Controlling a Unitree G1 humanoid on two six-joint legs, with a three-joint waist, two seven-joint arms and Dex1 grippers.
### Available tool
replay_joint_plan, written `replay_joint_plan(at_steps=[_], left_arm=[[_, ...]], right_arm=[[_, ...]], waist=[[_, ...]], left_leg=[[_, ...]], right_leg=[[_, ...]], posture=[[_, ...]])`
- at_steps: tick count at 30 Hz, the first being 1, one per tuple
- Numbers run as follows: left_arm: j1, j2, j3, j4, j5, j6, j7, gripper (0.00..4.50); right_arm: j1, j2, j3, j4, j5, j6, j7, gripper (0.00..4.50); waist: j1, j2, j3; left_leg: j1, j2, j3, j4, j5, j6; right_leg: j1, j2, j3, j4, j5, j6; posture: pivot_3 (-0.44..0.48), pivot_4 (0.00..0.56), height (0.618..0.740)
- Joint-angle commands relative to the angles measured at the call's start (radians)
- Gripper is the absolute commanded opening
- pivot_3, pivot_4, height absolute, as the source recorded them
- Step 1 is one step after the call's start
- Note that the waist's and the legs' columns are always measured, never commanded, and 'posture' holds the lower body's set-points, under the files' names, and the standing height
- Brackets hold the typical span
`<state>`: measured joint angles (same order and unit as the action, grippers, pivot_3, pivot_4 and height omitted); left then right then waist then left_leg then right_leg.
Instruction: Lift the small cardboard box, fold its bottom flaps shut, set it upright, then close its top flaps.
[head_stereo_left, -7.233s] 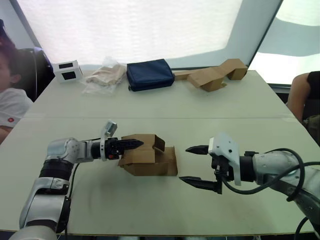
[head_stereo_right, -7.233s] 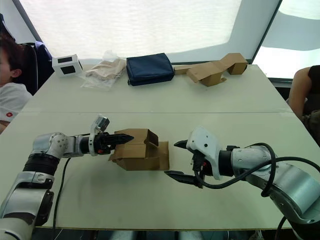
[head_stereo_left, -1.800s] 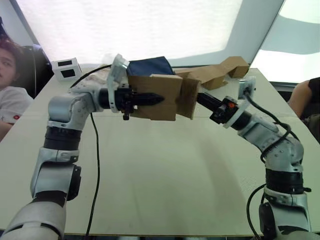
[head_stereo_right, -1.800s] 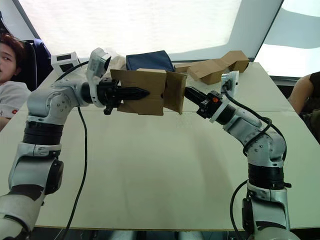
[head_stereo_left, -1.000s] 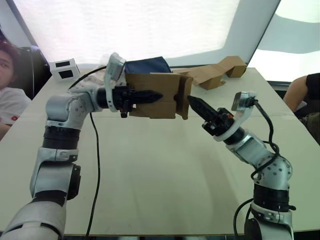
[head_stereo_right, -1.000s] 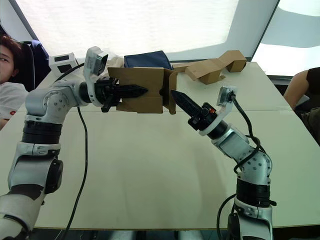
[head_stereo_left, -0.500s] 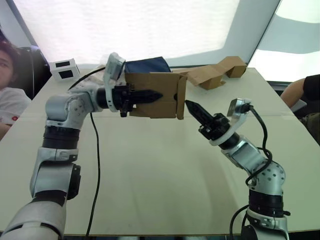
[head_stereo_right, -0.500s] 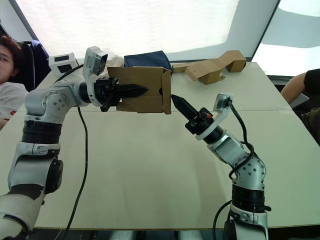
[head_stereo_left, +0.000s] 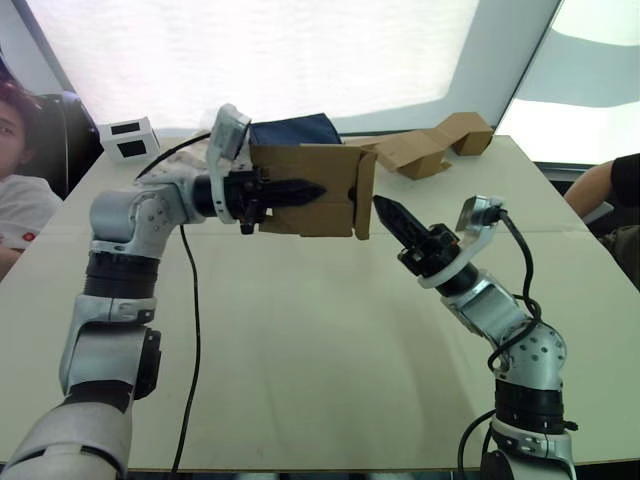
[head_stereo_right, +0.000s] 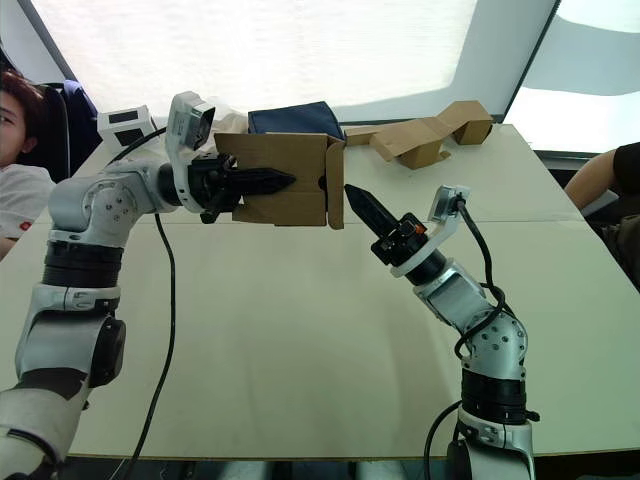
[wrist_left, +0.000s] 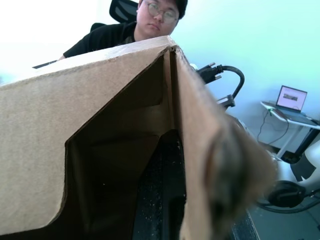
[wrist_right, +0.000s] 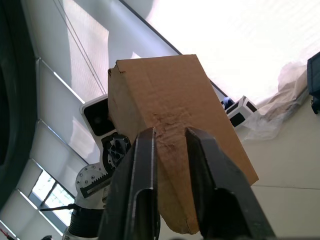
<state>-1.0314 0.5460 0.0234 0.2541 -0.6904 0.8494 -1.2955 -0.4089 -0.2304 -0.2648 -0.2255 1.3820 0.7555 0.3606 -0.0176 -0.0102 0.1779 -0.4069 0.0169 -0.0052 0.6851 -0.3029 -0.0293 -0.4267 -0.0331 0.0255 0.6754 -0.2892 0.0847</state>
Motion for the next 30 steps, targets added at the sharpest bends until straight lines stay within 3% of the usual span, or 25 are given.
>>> replay_joint_plan(at_steps=[1,3,12,15,17,30], left_arm=[[-0.019,0.007,0.034,-0.020,-0.023,0.000,0.001,0.00],[-0.019,0.007,0.033,-0.020,-0.024,0.001,0.001,0.00],[-0.026,0.005,0.036,-0.018,-0.028,0.006,0.002,0.00],[-0.027,0.005,0.036,-0.017,-0.028,0.006,0.001,0.00],[-0.026,0.005,0.037,-0.019,-0.029,0.009,0.001,0.00],[-0.016,0.008,0.038,-0.039,-0.045,0.017,0.010,0.00]], right_arm=[[-0.003,0.025,-0.021,-0.008,0.058,-0.013,-0.011,3.14],[0.001,0.034,-0.019,-0.007,0.068,-0.010,-0.015,3.76],[0.012,0.074,-0.018,-0.008,0.110,-0.018,-0.035,3.76],[0.016,0.087,-0.016,-0.008,0.124,-0.021,-0.043,3.17],[0.018,0.096,-0.017,-0.008,0.134,-0.024,-0.050,2.48],[0.012,0.109,0.000,0.014,0.097,-0.045,-0.059,2.48]], waist=[[-0.001,0.000,0.000],[0.000,0.000,0.000],[0.000,0.000,0.000],[0.000,0.000,0.000],[-0.001,0.000,0.000],[-0.001,0.000,0.000]], left_leg=[[0.000,0.000,0.000,0.000,0.000,0.000],[0.000,0.000,0.000,0.000,0.000,0.000],[0.000,0.000,0.000,0.000,0.000,0.000],[0.000,0.000,0.000,0.000,0.000,0.000],[0.000,0.000,0.000,0.000,0.000,0.000],[0.000,0.000,0.000,0.000,0.000,0.000]], right_leg=[[0.000,0.000,0.000,0.000,0.000,0.000],[0.000,0.000,0.000,0.000,0.000,0.000],[0.000,0.000,0.000,0.000,0.000,0.000],[0.000,0.000,0.000,0.000,0.000,0.000],[0.000,0.000,0.000,0.000,0.000,0.000],[0.000,0.000,0.000,0.000,0.000,0.000]], posture=[[0.000,0.150,0.740],[0.000,0.150,0.740],[0.000,0.150,0.740],[0.000,0.150,0.740],[0.000,0.150,0.740],[0.000,0.150,0.740]])
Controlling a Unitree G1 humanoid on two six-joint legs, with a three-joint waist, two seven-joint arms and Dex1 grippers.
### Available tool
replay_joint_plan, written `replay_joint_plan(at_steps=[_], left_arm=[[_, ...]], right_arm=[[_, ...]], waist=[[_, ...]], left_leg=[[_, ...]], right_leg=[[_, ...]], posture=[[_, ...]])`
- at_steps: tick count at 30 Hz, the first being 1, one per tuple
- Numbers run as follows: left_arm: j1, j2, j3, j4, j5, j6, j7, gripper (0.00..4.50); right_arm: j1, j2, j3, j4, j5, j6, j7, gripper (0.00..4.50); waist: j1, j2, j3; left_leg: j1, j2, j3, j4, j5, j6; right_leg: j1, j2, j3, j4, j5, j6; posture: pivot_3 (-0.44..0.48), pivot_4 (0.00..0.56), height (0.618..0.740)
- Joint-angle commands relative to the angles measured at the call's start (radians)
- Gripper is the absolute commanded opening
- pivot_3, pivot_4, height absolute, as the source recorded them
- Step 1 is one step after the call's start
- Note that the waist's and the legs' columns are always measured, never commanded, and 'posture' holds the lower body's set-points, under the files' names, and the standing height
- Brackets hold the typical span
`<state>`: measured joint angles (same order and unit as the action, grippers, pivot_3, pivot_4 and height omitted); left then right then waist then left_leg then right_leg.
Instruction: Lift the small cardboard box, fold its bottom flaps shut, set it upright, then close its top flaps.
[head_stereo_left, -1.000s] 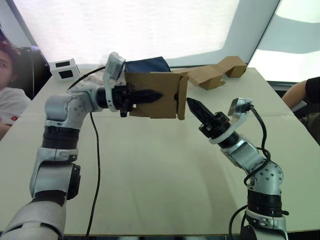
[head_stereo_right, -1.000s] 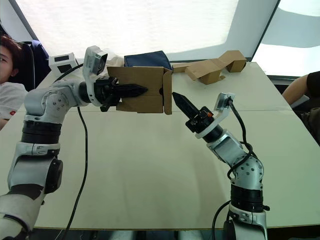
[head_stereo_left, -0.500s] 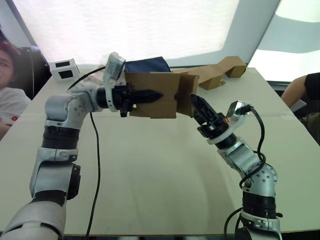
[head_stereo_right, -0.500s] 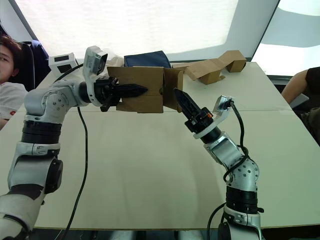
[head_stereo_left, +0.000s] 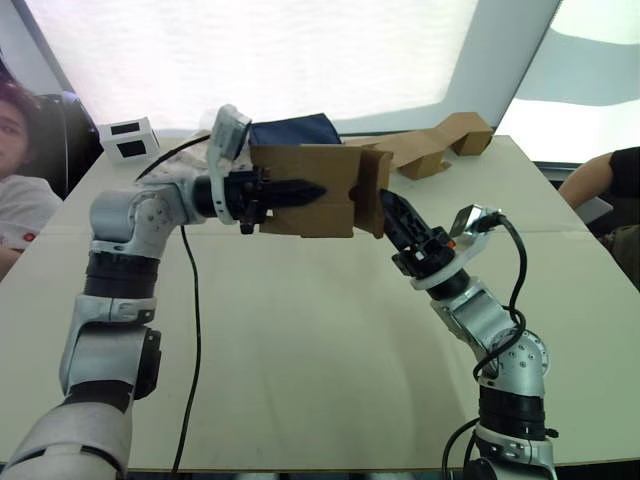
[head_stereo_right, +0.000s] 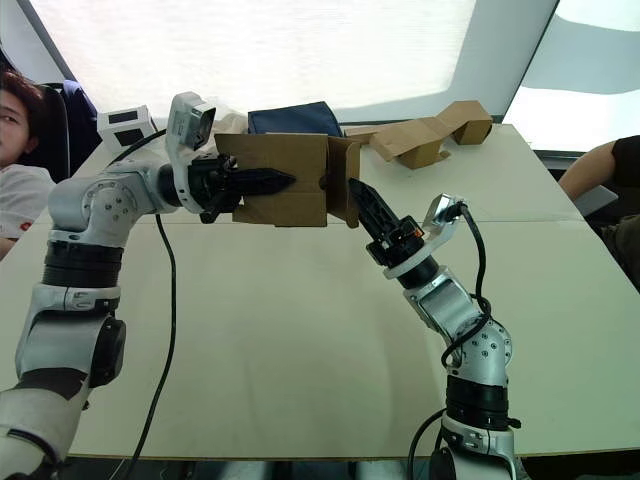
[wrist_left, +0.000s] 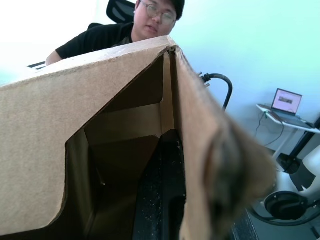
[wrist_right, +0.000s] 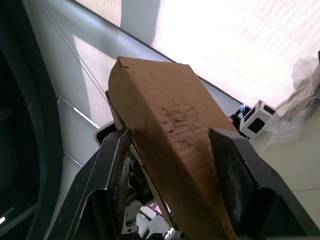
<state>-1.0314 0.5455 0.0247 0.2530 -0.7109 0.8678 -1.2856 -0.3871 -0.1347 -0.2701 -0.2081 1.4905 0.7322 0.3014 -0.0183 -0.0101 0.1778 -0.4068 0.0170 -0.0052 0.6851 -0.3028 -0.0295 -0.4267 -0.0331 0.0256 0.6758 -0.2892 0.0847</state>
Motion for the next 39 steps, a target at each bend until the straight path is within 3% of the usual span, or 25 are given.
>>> replay_joint_plan(at_steps=[1,17,24,30,33,36,39], left_arm=[[-0.015,0.008,0.036,-0.040,-0.025,-0.001,0.002,0.00],[0.007,-0.001,0.017,-0.049,-0.007,-0.022,0.008,0.00],[0.009,-0.004,0.013,-0.048,-0.003,-0.029,0.008,0.00],[0.009,-0.006,0.016,-0.049,-0.005,-0.028,0.011,0.00],[0.008,-0.007,0.018,-0.049,-0.006,-0.027,0.013,0.00],[0.009,-0.007,0.020,-0.050,-0.008,-0.025,0.014,0.00],[0.008,-0.007,0.022,-0.050,-0.012,-0.022,0.016,0.00]], right_arm=[[-0.012,0.015,0.005,0.000,-0.017,-0.027,-0.002,2.48],[-0.013,0.045,0.022,-0.047,0.030,-0.026,-0.004,2.48],[-0.011,0.049,0.035,-0.047,0.028,-0.032,-0.013,4.42],[-0.012,0.071,0.037,-0.040,0.021,-0.048,-0.028,4.42],[-0.013,0.080,0.039,-0.040,0.022,-0.055,-0.031,3.82],[-0.013,0.086,0.041,-0.042,0.025,-0.057,-0.030,2.81],[-0.012,0.090,0.044,-0.044,0.024,-0.060,-0.035,2.81]], waist=[[0.000,0.000,0.000],[0.000,0.000,0.000],[-0.001,0.000,0.000],[-0.001,0.000,0.000],[-0.001,0.000,0.000],[-0.001,0.000,0.000],[-0.001,0.000,0.000]], left_leg=[[0.000,0.000,0.000,0.000,0.000,0.000],[0.000,0.000,0.000,0.000,0.000,0.000],[0.000,0.000,0.000,0.000,0.000,0.000],[0.000,0.000,0.000,0.000,0.000,0.000],[0.000,0.000,0.000,0.000,0.000,0.000],[0.000,0.000,0.000,0.000,0.000,0.000],[0.000,0.000,0.000,0.000,0.000,0.000]], right_leg=[[0.000,0.000,0.000,0.000,0.000,0.000],[0.000,0.000,0.000,0.001,0.000,0.000],[0.000,0.000,0.000,0.001,0.000,0.000],[0.000,0.000,0.000,0.001,0.000,0.000],[0.000,0.000,0.000,0.001,0.000,0.000],[0.000,0.000,0.000,0.001,0.000,0.000],[0.000,0.000,0.000,0.001,0.000,0.000]], posture=[[0.000,0.150,0.740],[0.000,0.150,0.740],[0.000,0.150,0.740],[0.000,0.150,0.740],[0.000,0.150,0.740],[0.000,0.150,0.740],[0.000,0.150,0.740]])
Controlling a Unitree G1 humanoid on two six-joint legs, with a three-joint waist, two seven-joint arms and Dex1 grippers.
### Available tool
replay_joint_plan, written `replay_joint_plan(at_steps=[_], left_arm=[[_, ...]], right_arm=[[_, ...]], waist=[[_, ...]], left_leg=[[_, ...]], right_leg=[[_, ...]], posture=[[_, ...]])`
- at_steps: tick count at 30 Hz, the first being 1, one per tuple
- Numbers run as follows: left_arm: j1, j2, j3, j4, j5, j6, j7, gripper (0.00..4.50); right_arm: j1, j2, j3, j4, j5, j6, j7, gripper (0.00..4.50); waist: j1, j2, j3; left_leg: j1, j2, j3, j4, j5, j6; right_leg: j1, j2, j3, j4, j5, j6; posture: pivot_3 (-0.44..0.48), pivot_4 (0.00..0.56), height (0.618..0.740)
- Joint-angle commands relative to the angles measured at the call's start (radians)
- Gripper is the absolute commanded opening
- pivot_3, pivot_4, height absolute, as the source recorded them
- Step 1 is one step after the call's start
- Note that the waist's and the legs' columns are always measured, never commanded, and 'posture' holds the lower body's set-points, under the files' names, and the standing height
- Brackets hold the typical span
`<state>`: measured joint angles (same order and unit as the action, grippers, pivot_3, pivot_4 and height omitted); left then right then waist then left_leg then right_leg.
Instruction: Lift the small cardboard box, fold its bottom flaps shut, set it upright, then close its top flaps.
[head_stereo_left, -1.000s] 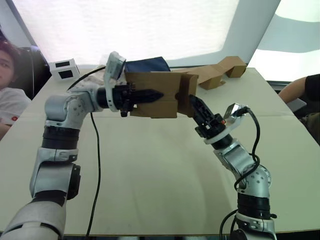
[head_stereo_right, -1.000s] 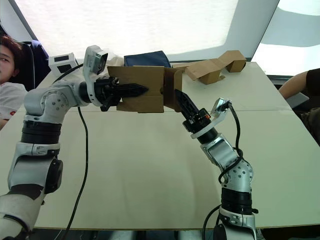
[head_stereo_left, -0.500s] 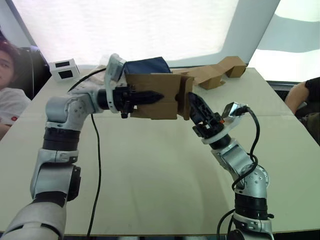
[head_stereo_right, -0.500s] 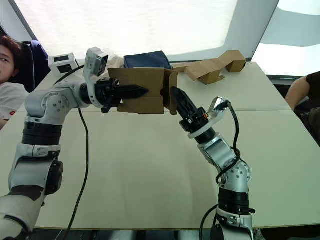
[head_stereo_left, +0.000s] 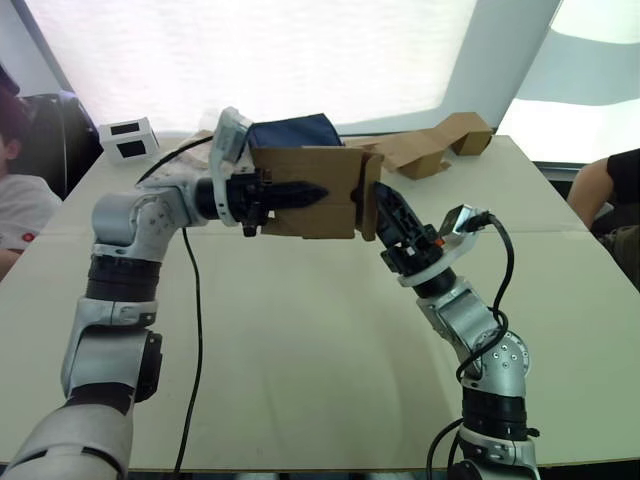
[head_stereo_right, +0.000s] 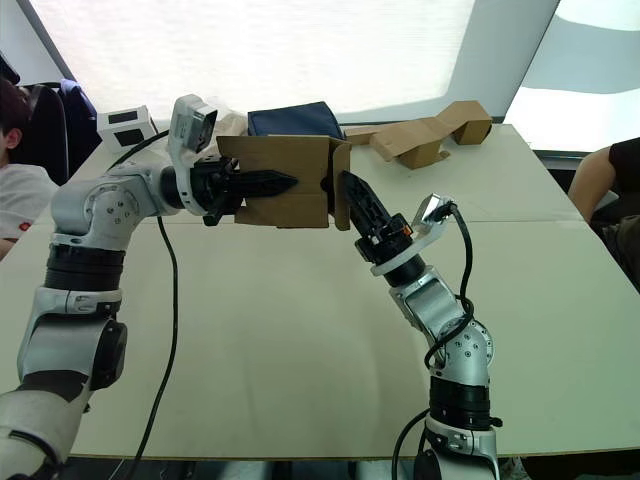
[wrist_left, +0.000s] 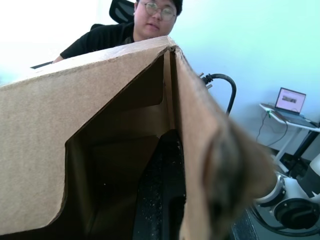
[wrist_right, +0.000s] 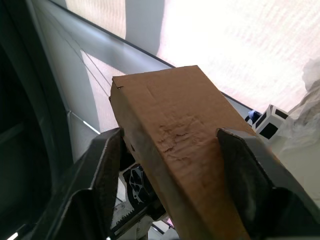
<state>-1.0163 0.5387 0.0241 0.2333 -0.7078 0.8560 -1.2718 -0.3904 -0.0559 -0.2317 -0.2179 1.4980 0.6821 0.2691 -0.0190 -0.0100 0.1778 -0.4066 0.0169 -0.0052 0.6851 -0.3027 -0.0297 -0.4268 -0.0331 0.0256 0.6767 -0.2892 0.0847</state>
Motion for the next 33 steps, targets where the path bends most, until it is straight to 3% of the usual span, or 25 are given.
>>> replay_joint_plan(at_steps=[1,33], left_arm=[[-0.008,-0.001,0.023,-0.031,-0.015,-0.010,0.003,0.00],[0.030,-0.052,0.009,-0.066,-0.005,-0.032,0.049,0.00]], right_arm=[[-0.009,0.012,0.007,-0.034,0.017,-0.011,-0.004,2.81],[-0.049,0.109,0.065,-0.023,-0.059,-0.082,-0.047,2.81]], waist=[[0.000,0.000,0.000],[-0.002,0.000,0.000]], left_leg=[[0.000,0.000,0.000,0.000,0.000,0.000],[0.000,0.000,0.000,0.000,0.000,-0.001]], right_leg=[[0.000,0.000,0.000,0.000,0.000,0.000],[0.000,0.000,0.000,0.001,0.000,0.000]], posture=[[0.000,0.150,0.740],[0.000,0.150,0.740]])
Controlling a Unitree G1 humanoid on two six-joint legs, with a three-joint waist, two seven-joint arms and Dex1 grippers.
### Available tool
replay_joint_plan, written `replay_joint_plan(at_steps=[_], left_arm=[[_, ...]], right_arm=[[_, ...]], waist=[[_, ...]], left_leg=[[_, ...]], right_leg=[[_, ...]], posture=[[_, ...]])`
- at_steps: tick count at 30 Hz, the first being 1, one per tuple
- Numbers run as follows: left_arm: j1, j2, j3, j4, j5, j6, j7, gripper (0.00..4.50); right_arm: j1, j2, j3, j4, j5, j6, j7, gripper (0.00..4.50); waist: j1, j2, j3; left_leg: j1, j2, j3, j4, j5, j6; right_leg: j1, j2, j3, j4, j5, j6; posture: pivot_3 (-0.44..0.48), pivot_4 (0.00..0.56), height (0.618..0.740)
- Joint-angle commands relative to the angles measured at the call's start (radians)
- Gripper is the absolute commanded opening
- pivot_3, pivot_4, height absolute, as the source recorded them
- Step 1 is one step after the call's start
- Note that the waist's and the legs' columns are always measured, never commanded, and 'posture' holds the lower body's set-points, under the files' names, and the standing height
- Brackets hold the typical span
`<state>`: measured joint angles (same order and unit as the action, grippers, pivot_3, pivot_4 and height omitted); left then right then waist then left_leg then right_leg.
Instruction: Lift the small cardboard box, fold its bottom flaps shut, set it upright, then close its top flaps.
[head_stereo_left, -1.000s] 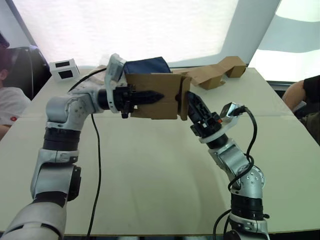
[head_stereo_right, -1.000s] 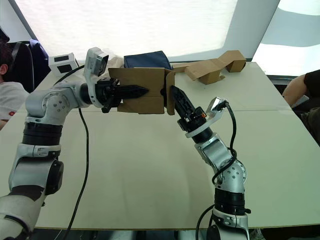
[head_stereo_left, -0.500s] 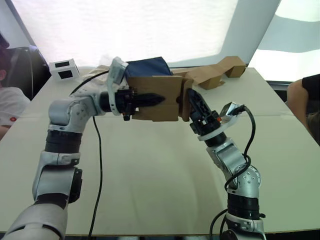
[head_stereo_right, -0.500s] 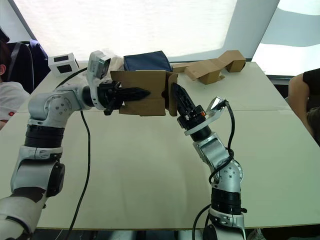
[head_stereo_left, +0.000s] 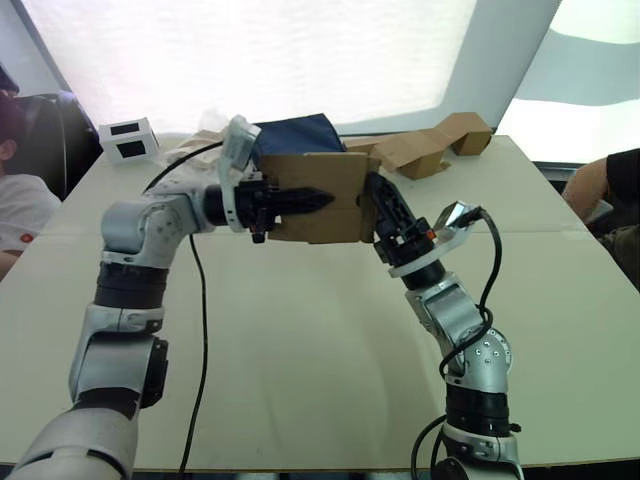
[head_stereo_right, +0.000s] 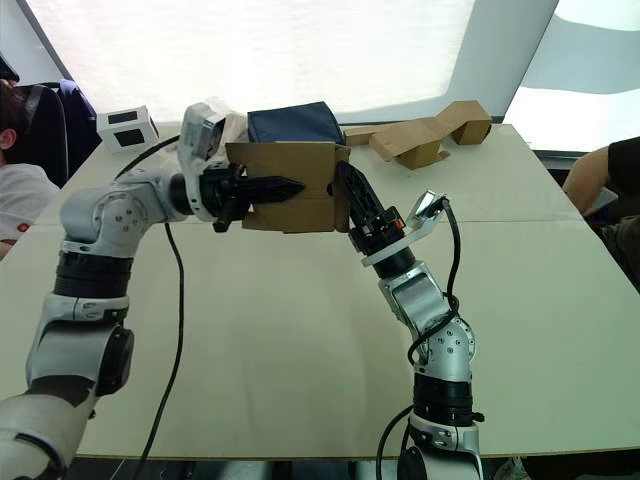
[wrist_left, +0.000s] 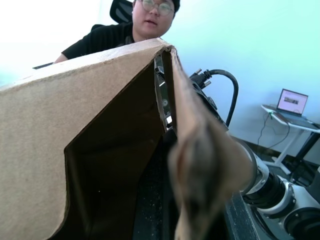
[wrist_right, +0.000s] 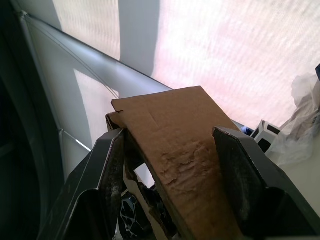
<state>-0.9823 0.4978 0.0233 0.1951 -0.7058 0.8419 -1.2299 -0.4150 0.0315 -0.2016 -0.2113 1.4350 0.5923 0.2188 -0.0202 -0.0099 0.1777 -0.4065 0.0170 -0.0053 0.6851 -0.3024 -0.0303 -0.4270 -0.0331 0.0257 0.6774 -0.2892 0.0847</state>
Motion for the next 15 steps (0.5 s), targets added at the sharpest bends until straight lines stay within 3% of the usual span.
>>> replay_joint_plan(at_steps=[1,15], left_arm=[[-0.004,-0.014,0.011,-0.026,-0.008,-0.019,0.010,0.00],[0.003,-0.033,0.026,-0.024,-0.013,-0.026,0.039,0.00]], right_arm=[[-0.025,0.025,0.039,-0.032,0.003,0.009,0.004,2.81],[-0.040,0.094,0.075,-0.041,0.019,0.025,-0.021,2.81]], waist=[[0.000,0.000,0.000],[0.000,0.000,0.000]], left_leg=[[0.000,0.000,0.000,0.000,0.000,0.000],[0.000,0.000,0.000,0.000,0.000,0.000]], right_leg=[[0.000,0.000,0.000,0.000,0.000,0.000],[0.000,0.000,0.000,0.001,0.000,0.000]], posture=[[0.000,0.150,0.740],[0.000,0.150,0.740]])
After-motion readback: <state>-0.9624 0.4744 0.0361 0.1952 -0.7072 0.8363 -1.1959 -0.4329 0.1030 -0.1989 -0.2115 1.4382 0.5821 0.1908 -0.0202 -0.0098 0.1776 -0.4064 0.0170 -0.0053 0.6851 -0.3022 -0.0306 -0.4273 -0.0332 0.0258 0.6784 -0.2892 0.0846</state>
